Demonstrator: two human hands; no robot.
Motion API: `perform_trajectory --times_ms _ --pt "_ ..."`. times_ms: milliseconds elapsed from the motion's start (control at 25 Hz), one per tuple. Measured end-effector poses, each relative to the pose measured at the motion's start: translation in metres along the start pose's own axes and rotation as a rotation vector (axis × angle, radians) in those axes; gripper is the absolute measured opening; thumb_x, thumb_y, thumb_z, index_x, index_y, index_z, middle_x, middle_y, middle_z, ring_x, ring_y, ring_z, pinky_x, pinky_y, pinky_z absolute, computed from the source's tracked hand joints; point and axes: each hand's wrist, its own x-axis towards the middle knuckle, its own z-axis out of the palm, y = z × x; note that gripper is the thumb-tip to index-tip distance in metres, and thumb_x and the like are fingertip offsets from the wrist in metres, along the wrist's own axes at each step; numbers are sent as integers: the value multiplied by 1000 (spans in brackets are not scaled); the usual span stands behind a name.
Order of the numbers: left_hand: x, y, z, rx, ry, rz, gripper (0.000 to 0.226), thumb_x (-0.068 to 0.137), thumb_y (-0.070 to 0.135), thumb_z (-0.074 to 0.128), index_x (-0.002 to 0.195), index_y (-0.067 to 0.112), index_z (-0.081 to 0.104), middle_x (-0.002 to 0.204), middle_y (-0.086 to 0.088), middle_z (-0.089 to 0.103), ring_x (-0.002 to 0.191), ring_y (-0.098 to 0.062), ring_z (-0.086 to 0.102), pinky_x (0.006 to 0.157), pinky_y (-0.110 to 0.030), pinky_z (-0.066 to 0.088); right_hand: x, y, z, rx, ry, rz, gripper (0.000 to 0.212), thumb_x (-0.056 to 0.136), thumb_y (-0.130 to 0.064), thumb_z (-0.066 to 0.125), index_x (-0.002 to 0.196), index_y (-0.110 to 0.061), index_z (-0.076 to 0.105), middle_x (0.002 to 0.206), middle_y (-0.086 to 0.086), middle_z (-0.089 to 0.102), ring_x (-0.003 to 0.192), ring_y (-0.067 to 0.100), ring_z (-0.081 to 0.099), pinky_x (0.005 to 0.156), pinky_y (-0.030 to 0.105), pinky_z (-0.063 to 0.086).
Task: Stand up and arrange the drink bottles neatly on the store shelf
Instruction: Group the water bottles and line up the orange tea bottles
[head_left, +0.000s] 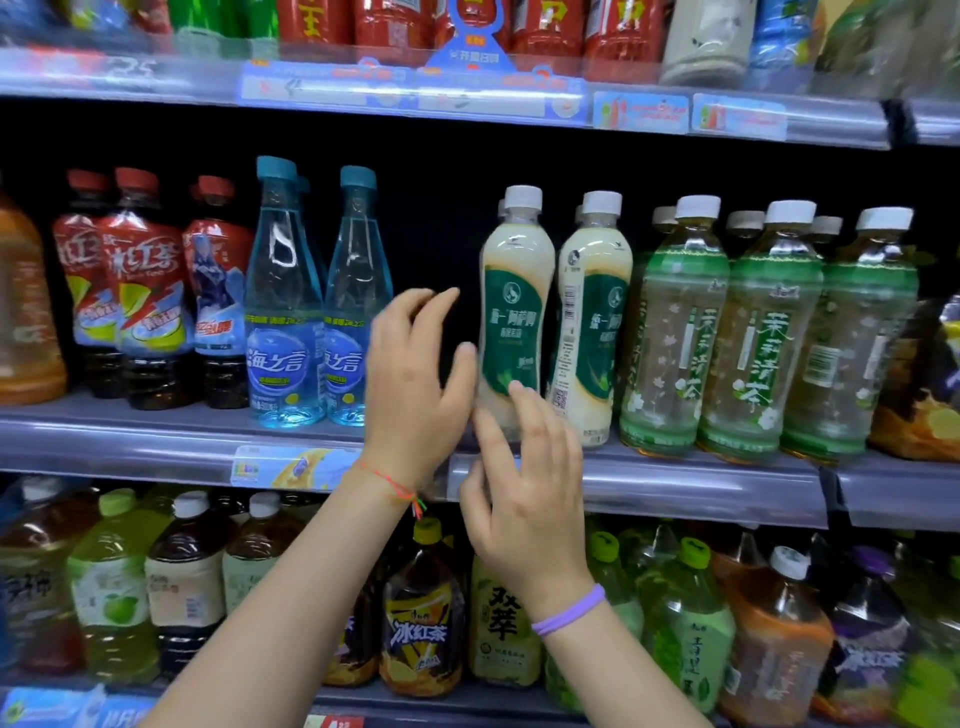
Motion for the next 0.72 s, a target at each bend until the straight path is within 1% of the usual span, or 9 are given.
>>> perform_trajectory --times_ms 80,160,240,320,400,440,520,560,720 --pt "-1 -20 -25 209 185 -13 49 89 17 56 136 6 52 141 -17 45 134 -35 39 115 -45 29 7 -12 6 63 -2 -92 45 92 -17 48 133 -7 60 144 21 48 136 36 42 114 51 30" --pt "-1 -45 -51 296 216 -121 57 87 17 56 143 7 44 150 -18 37 140 -37 31 117 -46 22 17 -32 18 117 -49 -127 46 91 -15 48 135 -6 58 143 20 49 134 36 43 114 50 31" --pt "-1 -69 -68 305 174 -178 65 87 23 56 147 7 37 152 -18 34 140 -37 31 115 -49 26 30 -52 28 206 -116 -45 50 90 -14 51 139 -5 52 142 18 49 132 33 44 111 47 35" --pt "0 -89 -83 271 93 -191 72 89 33 58 150 7 31 148 -18 39 135 -36 38 108 -49 36 55 -77 38 358 -179 161 57 91 -16 55 145 -4 41 142 13 47 133 28 44 109 41 37" --pt "2 -105 -95 216 -27 -201 86 88 44 66 154 9 23 149 -14 42 132 -33 45 97 -47 46 88 -99 48 467 -247 378 68 94 -27 60 151 -7 27 147 10 42 134 24 41 107 32 37" --pt "2 -109 -96 205 -85 -193 94 85 48 69 156 10 18 151 -11 40 131 -30 47 90 -45 49 102 -101 52 487 -281 470 74 93 -33 62 152 -9 23 148 9 41 134 23 41 101 30 37" --pt "-1 -115 -99 173 -154 -163 102 84 50 70 158 14 10 155 -5 37 131 -25 48 80 -40 51 121 -104 57 459 -311 588 81 89 -41 67 150 -11 23 145 9 46 129 25 47 92 31 40" --pt "-3 -117 -101 140 -168 -156 102 84 50 70 158 15 8 155 -4 37 131 -24 47 79 -39 51 123 -105 57 416 -303 610 82 87 -43 69 149 -11 25 142 8 49 127 25 49 91 32 42" --pt "-4 -117 -102 107 -192 -168 98 88 48 65 158 14 5 153 -6 37 131 -26 46 79 -40 51 112 -104 37 195 -212 649 83 89 -47 66 150 -11 23 145 7 46 129 26 49 96 40 48"
